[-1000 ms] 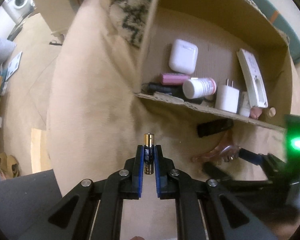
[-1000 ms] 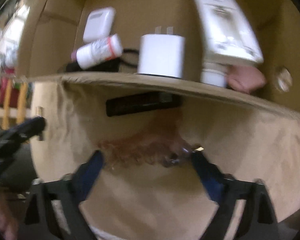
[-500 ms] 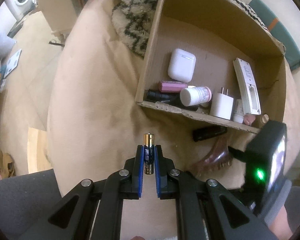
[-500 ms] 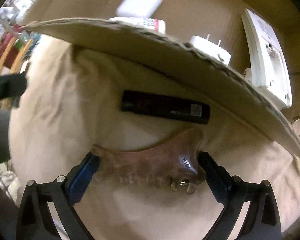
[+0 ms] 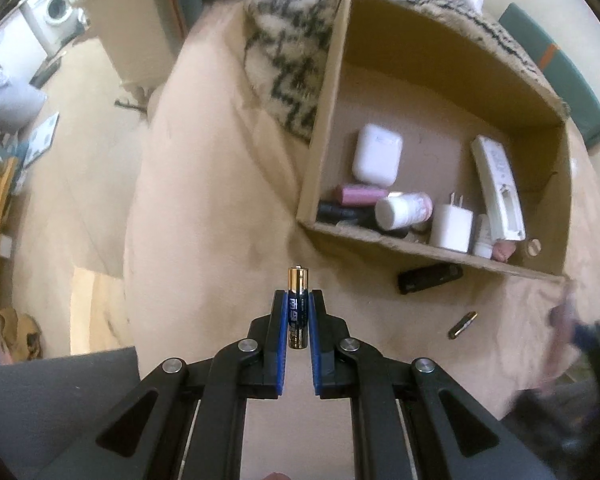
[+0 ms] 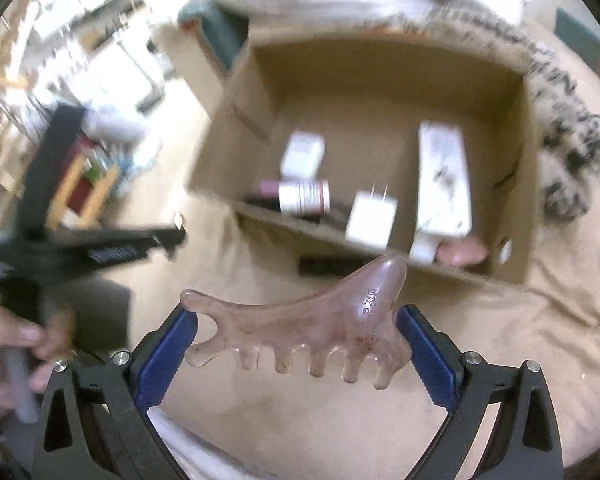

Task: Organize rigid objects
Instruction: 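Lower the battery and pink comb into the box and open both grippers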

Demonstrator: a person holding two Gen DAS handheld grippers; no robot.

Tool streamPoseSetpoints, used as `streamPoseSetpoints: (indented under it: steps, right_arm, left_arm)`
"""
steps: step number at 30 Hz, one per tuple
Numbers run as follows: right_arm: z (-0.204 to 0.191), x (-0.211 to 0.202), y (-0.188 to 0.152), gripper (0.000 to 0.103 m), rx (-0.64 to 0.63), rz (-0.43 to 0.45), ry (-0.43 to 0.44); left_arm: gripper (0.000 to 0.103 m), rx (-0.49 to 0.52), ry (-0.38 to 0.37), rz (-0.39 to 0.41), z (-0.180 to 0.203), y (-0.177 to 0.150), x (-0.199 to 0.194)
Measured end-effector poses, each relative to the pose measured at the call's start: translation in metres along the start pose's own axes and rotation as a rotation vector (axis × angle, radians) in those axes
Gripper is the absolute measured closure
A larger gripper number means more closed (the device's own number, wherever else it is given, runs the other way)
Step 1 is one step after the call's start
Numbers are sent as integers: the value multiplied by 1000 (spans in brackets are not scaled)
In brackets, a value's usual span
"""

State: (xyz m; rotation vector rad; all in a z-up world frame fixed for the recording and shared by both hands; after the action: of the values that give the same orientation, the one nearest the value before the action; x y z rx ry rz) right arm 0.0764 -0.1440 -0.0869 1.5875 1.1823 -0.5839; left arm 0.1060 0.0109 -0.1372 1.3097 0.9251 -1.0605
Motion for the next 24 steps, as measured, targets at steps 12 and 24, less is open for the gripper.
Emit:
streamPoseSetpoints:
  steps: [12, 24]
  right_arm:
    - [36, -57, 52, 0, 51, 161, 10]
    - [71, 0, 100, 0, 157, 145, -26]
  left_arm:
    - [94, 105, 13, 130, 32, 46, -47]
    - [94, 236, 68, 138, 60, 102, -24]
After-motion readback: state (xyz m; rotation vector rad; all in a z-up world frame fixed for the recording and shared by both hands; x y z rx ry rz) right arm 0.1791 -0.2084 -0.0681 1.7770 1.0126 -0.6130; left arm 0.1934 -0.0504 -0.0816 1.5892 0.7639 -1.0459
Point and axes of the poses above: each gripper's, at about its wrist camera, not at the fingertips, and x roughly the way its jaws point, z to its right, y to its top, the point moved 5 cm from there along x, roughly the way its jaws point, and after that the axes turned 5 degrees about x, right-handed, at the moved point
